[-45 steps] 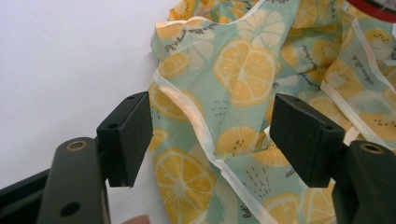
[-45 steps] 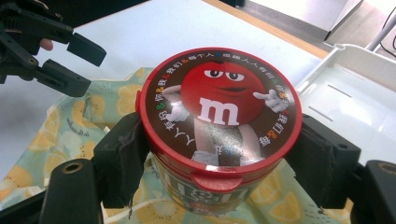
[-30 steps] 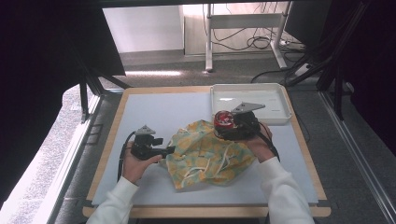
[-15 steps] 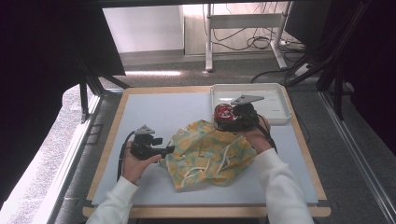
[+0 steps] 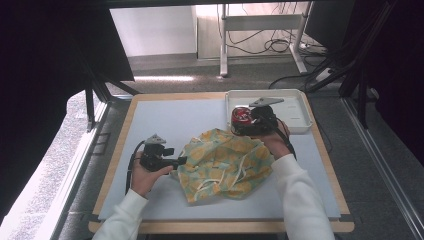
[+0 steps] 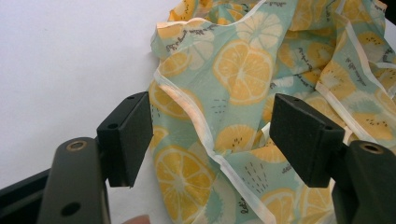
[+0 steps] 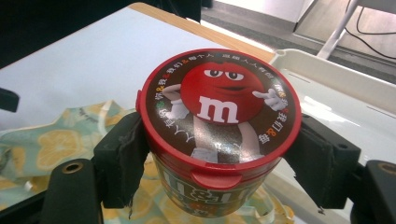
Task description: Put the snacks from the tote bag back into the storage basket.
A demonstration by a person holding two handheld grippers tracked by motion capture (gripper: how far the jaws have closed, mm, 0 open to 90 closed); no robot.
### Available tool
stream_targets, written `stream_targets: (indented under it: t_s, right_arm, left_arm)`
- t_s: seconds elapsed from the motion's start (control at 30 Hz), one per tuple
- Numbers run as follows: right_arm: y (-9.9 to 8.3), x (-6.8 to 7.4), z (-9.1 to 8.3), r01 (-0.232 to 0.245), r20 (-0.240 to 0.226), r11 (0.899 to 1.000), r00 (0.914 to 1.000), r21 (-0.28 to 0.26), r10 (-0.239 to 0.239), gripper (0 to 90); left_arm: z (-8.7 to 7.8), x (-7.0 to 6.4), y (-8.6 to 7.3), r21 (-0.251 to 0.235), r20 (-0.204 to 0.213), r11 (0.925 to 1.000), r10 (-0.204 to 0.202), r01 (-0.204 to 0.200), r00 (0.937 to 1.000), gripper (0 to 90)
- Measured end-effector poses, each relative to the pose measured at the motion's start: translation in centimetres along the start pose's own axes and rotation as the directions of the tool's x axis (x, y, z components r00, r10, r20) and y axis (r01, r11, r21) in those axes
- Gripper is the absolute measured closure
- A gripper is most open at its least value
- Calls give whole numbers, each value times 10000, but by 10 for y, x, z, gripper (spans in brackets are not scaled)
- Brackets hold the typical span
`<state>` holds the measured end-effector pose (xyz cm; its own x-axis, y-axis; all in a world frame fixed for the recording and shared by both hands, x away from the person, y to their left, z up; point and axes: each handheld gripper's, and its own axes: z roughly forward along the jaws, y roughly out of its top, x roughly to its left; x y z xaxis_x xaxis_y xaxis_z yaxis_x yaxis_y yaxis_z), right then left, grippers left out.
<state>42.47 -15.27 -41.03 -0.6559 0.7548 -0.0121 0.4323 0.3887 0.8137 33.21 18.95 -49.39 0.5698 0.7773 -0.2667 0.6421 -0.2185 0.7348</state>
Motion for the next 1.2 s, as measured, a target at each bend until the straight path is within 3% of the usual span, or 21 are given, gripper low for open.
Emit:
stream_targets:
  t_s: [0.43,1.2]
  right_arm:
    - [4,-19,19,-276,444,9994,9987,225,265,252]
    - [5,-31,45,-545,668,9968,9965,579,506,251]
  left_arm:
    - [1,0,0,103,51,9999,0,-1,10000,303]
    - [2,0,-1,179,26,9998,54,-55,10000,305]
